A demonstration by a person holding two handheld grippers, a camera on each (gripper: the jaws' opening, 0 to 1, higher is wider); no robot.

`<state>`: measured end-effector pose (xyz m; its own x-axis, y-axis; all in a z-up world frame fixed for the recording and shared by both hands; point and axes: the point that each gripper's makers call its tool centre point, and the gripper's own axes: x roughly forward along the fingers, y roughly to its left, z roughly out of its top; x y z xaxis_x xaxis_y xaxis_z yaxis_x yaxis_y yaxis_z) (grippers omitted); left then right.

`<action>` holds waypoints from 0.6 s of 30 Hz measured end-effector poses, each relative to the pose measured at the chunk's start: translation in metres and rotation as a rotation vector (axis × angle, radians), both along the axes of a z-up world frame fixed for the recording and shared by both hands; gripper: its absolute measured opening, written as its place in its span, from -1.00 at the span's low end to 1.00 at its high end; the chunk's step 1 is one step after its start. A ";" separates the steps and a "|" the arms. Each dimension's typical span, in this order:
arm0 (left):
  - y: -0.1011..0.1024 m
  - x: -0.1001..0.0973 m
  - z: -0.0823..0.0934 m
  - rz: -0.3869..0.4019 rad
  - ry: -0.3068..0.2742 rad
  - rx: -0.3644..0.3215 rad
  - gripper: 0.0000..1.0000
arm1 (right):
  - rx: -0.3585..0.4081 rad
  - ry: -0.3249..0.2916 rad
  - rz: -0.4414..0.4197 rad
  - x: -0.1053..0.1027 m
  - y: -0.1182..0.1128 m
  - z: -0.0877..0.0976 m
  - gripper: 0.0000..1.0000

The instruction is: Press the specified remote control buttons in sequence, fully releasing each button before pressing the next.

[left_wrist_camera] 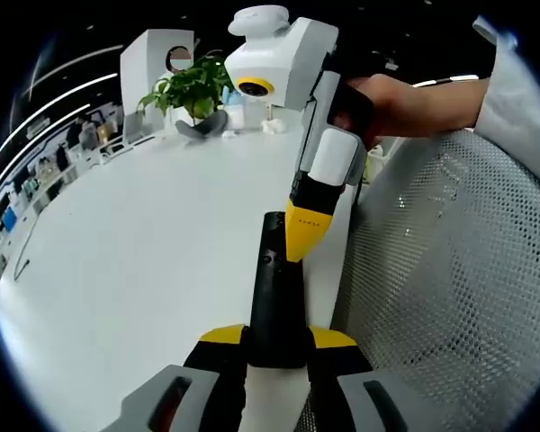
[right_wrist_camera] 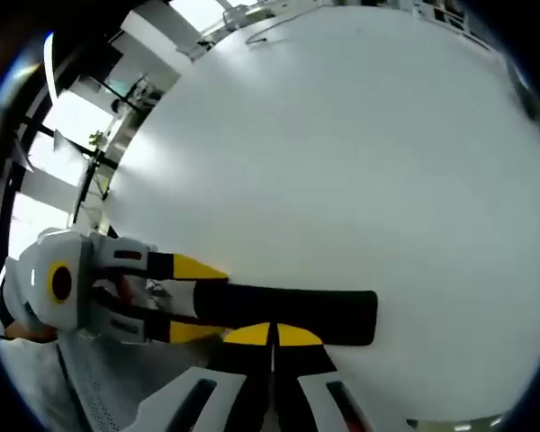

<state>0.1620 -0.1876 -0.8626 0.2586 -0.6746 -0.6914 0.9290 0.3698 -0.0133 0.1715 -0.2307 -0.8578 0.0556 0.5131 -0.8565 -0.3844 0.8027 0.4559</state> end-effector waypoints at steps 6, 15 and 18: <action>-0.001 0.000 0.000 -0.001 0.000 -0.001 -0.51 | -0.038 -0.022 0.042 -0.003 0.002 -0.001 -1.00; 0.000 0.002 -0.001 0.003 -0.003 -0.001 -0.51 | -0.016 -0.020 0.028 0.003 0.002 -0.002 -1.00; 0.000 0.002 0.000 0.003 -0.004 -0.002 -0.51 | 0.001 0.001 0.010 0.003 0.002 0.000 -1.00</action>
